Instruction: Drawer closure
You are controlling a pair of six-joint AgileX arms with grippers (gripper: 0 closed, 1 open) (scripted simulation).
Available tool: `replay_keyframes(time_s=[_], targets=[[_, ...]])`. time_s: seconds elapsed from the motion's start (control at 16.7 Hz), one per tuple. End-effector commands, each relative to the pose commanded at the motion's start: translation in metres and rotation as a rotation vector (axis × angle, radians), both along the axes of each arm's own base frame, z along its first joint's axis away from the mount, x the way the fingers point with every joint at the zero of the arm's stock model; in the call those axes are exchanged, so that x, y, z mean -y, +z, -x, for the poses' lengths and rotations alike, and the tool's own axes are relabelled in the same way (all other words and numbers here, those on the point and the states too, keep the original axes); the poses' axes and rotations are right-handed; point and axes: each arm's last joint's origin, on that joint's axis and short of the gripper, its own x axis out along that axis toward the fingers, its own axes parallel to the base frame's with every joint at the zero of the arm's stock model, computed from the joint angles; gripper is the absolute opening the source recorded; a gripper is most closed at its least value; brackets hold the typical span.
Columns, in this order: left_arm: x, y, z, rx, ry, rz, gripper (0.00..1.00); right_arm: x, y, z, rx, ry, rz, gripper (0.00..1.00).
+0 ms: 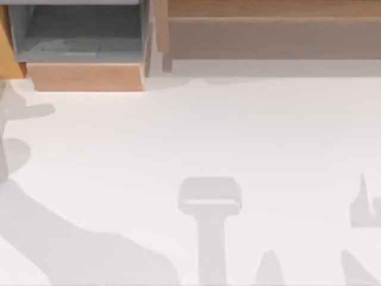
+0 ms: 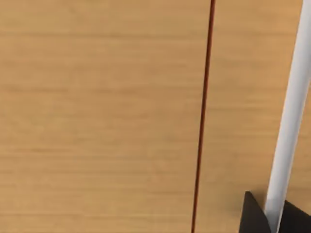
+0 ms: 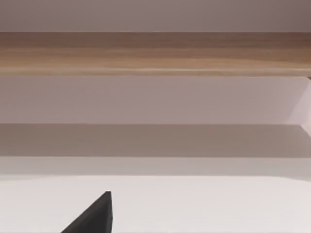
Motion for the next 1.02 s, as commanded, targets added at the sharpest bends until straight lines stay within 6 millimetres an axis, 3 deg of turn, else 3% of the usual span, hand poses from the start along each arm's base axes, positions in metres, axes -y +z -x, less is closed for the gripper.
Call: replay_keyframes(time_s=[0.66, 1.02], targets=[[0.0000, 0.0000, 0.0000, 0.000, 0.000, 0.000, 0.98, 0.0000, 0.0000, 0.0000, 0.000, 0.000, 0.000, 1.00], [0.0000, 0.0000, 0.0000, 0.000, 0.000, 0.000, 1.00, 0.0000, 0.0000, 0.0000, 0.000, 0.000, 0.000, 1.00]])
